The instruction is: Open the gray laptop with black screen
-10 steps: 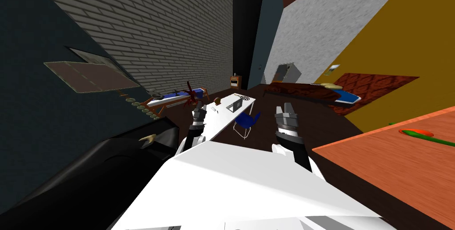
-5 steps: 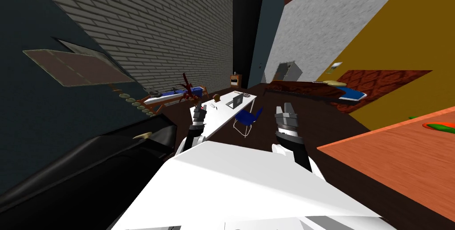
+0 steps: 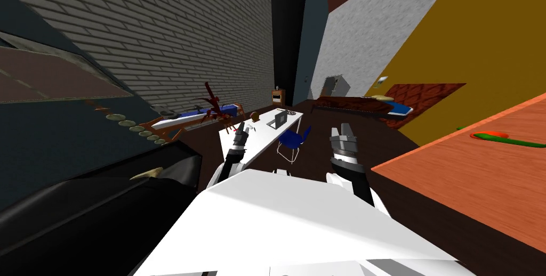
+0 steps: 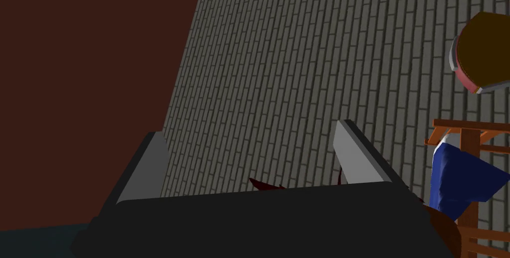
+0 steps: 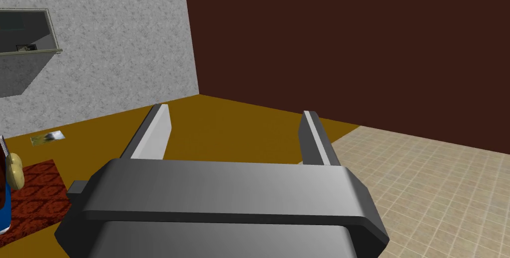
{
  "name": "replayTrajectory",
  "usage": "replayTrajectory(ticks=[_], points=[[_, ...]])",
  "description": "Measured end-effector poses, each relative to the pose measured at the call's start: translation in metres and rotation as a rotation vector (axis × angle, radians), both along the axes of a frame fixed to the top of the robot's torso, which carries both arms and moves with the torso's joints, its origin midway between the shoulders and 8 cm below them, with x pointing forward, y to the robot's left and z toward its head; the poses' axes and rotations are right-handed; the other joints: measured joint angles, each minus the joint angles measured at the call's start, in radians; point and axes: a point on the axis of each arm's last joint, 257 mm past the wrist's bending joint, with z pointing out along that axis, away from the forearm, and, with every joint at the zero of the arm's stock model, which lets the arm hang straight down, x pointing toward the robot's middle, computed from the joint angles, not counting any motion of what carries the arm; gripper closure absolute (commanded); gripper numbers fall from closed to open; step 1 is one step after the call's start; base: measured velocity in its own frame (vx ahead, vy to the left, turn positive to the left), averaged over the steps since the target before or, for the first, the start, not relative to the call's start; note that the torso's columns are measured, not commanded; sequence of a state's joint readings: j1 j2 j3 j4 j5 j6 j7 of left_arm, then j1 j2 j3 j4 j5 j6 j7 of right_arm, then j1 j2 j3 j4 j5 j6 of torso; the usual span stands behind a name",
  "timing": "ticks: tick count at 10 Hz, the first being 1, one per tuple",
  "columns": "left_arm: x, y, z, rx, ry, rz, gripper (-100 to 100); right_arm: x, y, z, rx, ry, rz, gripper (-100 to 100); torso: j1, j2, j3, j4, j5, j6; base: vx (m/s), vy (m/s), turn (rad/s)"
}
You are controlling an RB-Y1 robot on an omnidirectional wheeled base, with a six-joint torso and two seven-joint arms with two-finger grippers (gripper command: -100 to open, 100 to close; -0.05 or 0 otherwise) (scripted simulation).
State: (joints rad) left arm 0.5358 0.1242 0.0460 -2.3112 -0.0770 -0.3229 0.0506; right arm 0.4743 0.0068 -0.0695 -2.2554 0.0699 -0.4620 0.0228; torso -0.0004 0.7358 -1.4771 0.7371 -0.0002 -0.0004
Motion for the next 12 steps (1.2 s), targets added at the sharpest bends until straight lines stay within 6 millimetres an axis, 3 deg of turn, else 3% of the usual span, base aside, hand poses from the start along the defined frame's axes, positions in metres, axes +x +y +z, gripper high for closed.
replayTrajectory(ticks=[8, 12], points=[[0.028, 0.022, -0.045, 0.125, 0.173, 0.056, -100, 0.000, 0.000, 0.000, 0.000, 0.000, 0.000, 0, 0.001, 0.003, 0.001, 0.001, 0.000, 0.000, 0.070, -0.022, -0.170], [0.044, 0.043, -0.068, 0.207, 0.269, 0.098, -100, 0.000, 0.000, 0.000, 0.000, 0.000, 0.000, 0, 0.001, 0.002, 0.001, 0.001, 0.000, 0.000, 0.087, -0.017, -0.203]])
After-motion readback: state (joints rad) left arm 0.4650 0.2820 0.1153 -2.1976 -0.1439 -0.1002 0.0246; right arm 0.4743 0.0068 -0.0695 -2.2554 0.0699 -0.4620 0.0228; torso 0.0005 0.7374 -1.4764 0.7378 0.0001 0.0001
